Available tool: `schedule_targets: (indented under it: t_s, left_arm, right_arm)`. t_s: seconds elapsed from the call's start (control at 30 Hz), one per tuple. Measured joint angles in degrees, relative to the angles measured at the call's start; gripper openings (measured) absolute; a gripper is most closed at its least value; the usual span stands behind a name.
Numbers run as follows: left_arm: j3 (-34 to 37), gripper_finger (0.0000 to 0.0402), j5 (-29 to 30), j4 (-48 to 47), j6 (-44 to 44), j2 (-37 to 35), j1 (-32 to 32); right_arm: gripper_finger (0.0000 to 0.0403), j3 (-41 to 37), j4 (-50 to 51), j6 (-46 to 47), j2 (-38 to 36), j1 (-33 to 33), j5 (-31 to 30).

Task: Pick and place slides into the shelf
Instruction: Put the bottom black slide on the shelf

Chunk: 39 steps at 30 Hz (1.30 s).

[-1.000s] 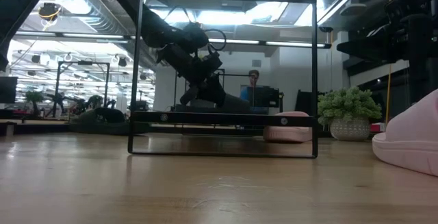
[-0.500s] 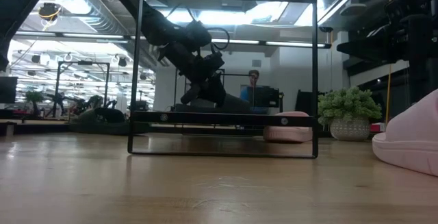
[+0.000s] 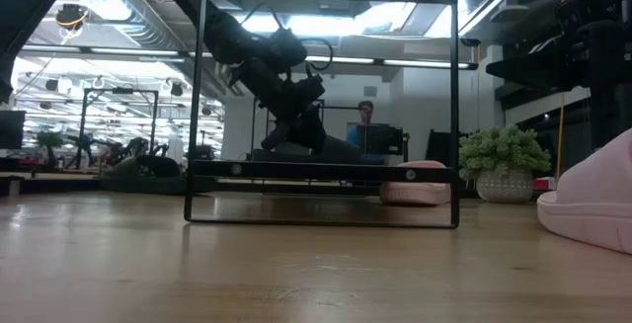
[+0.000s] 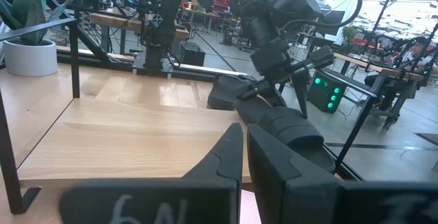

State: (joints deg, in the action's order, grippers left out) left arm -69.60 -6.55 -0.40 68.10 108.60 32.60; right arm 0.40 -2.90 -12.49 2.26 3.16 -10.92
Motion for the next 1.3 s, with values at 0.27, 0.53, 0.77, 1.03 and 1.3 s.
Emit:
schedule_targets:
  t_s: [0.27, 0.53, 0.77, 1.03, 1.3]
  left_arm:
    - [0.00, 0.0100, 4.65, -0.03, -0.47, 0.00, -0.90]
    - [0.00, 0.0100, 4.78, -0.13, -0.51, 0.00, -0.92]
    - [0.00, 0.0100, 7.02, -0.67, -1.67, 0.00, -1.16]
    - [0.08, 0.0100, 7.68, -2.14, -2.02, -0.75, -1.54]
    - [0.17, 0.0100, 6.99, -5.69, -3.26, -3.58, -1.97]
  right_arm:
    - [0.0026, 0.00, 0.00, -0.02, -0.02, 0.00, 0.00]
    - [0.0026, 0.00, -0.02, -0.02, -0.01, -0.02, 0.00]
    - [0.0026, 0.00, -0.02, -0.02, -0.02, 0.00, 0.04]
    - [0.0026, 0.00, -0.02, -0.02, 0.00, -0.01, 0.10]
    - [0.0026, 0.00, 0.12, -0.02, 0.90, -0.02, 0.47]
